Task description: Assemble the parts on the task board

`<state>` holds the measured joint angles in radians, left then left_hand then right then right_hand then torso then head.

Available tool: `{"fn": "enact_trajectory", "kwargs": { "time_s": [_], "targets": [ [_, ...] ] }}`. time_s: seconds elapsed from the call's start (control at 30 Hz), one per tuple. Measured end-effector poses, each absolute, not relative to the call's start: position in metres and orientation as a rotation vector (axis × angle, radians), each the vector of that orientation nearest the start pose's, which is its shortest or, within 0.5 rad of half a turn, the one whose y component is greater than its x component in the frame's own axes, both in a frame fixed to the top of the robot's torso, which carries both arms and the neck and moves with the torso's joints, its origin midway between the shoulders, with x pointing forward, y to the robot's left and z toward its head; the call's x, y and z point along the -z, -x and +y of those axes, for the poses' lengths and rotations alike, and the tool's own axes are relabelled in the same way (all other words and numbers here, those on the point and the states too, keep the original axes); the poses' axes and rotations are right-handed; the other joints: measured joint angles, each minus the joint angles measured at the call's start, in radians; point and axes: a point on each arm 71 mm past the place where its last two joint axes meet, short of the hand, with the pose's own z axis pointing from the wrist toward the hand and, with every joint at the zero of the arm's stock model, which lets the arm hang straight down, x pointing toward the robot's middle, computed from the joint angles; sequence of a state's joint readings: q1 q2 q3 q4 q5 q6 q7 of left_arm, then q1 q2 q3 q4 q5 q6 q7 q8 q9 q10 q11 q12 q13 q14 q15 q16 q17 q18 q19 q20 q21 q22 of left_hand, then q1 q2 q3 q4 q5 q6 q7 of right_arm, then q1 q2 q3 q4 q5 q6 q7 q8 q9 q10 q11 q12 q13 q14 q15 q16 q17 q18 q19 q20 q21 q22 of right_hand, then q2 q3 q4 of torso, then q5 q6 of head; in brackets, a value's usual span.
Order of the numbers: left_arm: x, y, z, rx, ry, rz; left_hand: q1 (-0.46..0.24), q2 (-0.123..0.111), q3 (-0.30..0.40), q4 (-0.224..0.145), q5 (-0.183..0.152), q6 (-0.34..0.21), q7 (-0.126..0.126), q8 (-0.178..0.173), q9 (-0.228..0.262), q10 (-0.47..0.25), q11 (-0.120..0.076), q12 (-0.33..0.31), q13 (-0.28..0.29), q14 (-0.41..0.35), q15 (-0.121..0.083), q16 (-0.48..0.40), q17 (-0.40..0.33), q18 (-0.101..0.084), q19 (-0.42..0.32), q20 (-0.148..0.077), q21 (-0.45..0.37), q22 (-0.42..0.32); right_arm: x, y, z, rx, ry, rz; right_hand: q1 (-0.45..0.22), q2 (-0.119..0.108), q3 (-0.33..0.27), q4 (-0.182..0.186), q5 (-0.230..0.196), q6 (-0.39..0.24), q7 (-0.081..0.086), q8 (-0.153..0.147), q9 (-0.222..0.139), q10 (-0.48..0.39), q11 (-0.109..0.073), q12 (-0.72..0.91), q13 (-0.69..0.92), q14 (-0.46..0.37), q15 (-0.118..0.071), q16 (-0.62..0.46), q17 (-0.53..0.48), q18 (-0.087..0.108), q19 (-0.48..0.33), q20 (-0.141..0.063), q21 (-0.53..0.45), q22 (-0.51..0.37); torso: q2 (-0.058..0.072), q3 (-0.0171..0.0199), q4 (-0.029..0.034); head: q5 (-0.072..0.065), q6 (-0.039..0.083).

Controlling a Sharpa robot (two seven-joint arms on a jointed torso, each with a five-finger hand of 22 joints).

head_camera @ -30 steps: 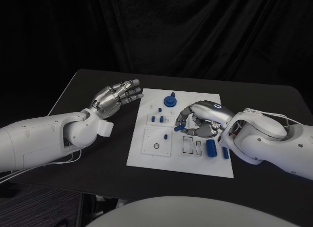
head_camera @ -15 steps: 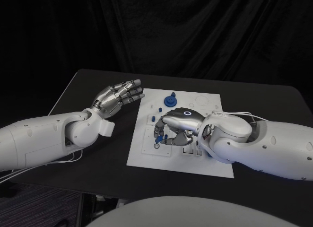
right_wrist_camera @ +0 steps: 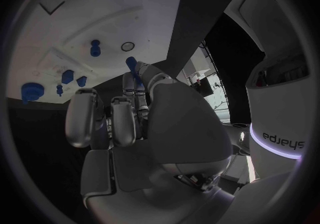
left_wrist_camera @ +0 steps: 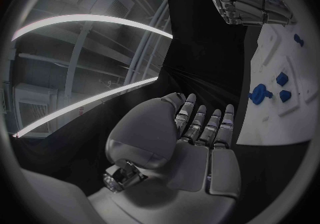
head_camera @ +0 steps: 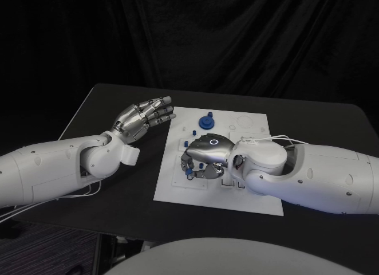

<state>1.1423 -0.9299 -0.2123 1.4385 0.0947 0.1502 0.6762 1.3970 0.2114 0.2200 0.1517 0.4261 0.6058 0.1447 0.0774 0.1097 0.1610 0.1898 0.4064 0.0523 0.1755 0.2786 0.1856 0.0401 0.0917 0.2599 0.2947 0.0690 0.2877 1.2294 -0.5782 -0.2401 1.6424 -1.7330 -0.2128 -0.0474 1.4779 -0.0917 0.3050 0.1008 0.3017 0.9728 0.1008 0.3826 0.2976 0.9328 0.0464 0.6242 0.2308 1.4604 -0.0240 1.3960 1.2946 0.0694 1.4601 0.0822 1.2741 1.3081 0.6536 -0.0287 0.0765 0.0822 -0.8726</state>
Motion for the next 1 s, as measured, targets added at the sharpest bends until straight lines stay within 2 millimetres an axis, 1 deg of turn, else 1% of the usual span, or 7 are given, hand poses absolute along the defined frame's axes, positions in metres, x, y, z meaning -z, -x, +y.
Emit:
{"fn": "enact_trajectory", "kwargs": {
  "time_s": [0.13,0.33,0.53,0.6,0.77,0.87,1.0],
  "targets": [
    [0.247,-0.454,0.266,1.893,1.16,1.389,0.0,0.0,0.0,0.0,0.0,0.0,0.0,0.0,0.0,0.0,0.0,0.0,0.0,0.0,0.0,0.0,0.0,0.0,0.0,0.0,0.0,0.0,0.229,-0.397,-0.036,-0.866,0.843,1.661,-0.001,0.001,0.003,-0.003,0.0,0.0,0.0,-0.002,0.0,0.0,0.0,-0.002,-0.001,0.0,0.0,0.0,-0.002,0.0,0.0,0.0,0.0,0.0,0.0,-0.0003,0.0003,0.0,0.0],
    [0.248,-0.455,0.266,1.896,1.16,1.391,0.0,0.0,0.0,0.0,0.0,0.0,0.0,0.0,0.0,0.0,0.0,0.0,0.0,0.0,0.0,0.0,0.0,0.0,0.0,0.0,0.0,0.0,0.233,-0.398,-0.037,-0.843,0.861,1.674,-0.002,0.002,0.003,-0.003,0.0,0.004,-0.003,-0.008,0.0,0.007,0.0,-0.004,-0.002,0.0,0.0,0.0,-0.003,0.0,0.0,0.0,0.0,0.0,0.0,-0.0006,-0.0034,0.007,0.0],
    [0.248,-0.455,0.265,1.897,1.16,1.393,0.0,0.0,0.003,0.003,0.0,-0.004,0.004,0.0,0.0,0.0,0.0,0.0,0.0,0.0,0.0,0.0,0.0,0.0,0.0,0.0,0.0,0.0,0.237,-0.397,-0.038,-0.838,0.865,1.684,-0.006,0.001,0.003,-0.003,0.0,0.006,-0.005,-0.01,0.0,0.014,0.0,-0.013,-0.003,0.0,0.0,0.0,-0.008,0.0,0.003,-0.002,0.0,0.0,-0.001,-0.0011,-0.005,0.007,0.0],
    [0.248,-0.455,0.264,1.897,1.16,1.394,0.0,0.0,0.003,0.003,0.0,-0.004,0.004,0.0,0.0,0.0,0.0,0.0,0.0,0.0,0.0,0.0,0.0,0.0,0.0,0.0,0.0,0.0,0.238,-0.396,-0.038,-0.839,0.864,1.685,-0.006,0.001,0.003,-0.003,0.0,0.008,-0.006,-0.01,0.0,0.014,0.0,-0.013,-0.003,0.0,0.0,0.0,-0.008,0.0,0.004,-0.004,0.0,0.0,-0.001,-0.001,-0.0062,0.01,0.0],
    [0.248,-0.455,0.264,1.898,1.16,1.395,0.0,0.0,0.003,0.003,0.0,-0.004,0.004,0.0,0.0,0.0,0.0,0.0,0.0,0.0,0.0,0.0,0.0,0.0,0.0,0.0,0.0,0.0,0.239,-0.395,-0.038,-0.845,0.86,1.689,-0.007,0.0,0.006,-0.006,-0.005,0.008,-0.006,-0.01,0.0,0.014,0.0,-0.013,-0.003,0.0,0.0,0.0,-0.008,0.0,0.004,-0.004,0.0,0.0,-0.001,-0.0006,-0.0059,0.011,0.0],
    [0.248,-0.455,0.264,1.897,1.16,1.396,0.0,0.0,0.003,0.003,0.0,-0.004,0.004,0.0,0.0,0.0,0.0,0.0,0.0,0.0,0.0,0.0,0.0,0.0,0.0,0.0,0.0,-0.001,0.241,-0.394,-0.038,-0.85,0.857,1.692,-0.007,-0.001,0.006,-0.006,-0.005,0.008,-0.006,-0.01,0.0,0.018,-0.004,-0.017,-0.004,0.0,0.0,0.0,-0.008,0.0,0.004,-0.004,0.0,0.0,-0.001,-0.0005,-0.0056,0.013,0.0],
    [0.249,-0.456,0.264,1.896,1.16,1.397,0.0,0.0,0.004,0.001,0.0,-0.004,0.004,0.0,0.0,0.0,0.0,0.0,0.0,0.0,0.0,0.0,0.0,0.0,0.0,0.0,0.0,-0.001,0.242,-0.393,-0.038,-0.855,0.853,1.699,-0.007,-0.001,0.005,-0.006,-0.005,0.011,-0.01,-0.01,0.0,0.021,0.0,-0.017,-0.004,0.0,0.0,0.0,-0.008,0.0,0.004,-0.004,0.0,0.0,-0.001,-0.0001,-0.0053,0.013,0.0]
  ]
}}
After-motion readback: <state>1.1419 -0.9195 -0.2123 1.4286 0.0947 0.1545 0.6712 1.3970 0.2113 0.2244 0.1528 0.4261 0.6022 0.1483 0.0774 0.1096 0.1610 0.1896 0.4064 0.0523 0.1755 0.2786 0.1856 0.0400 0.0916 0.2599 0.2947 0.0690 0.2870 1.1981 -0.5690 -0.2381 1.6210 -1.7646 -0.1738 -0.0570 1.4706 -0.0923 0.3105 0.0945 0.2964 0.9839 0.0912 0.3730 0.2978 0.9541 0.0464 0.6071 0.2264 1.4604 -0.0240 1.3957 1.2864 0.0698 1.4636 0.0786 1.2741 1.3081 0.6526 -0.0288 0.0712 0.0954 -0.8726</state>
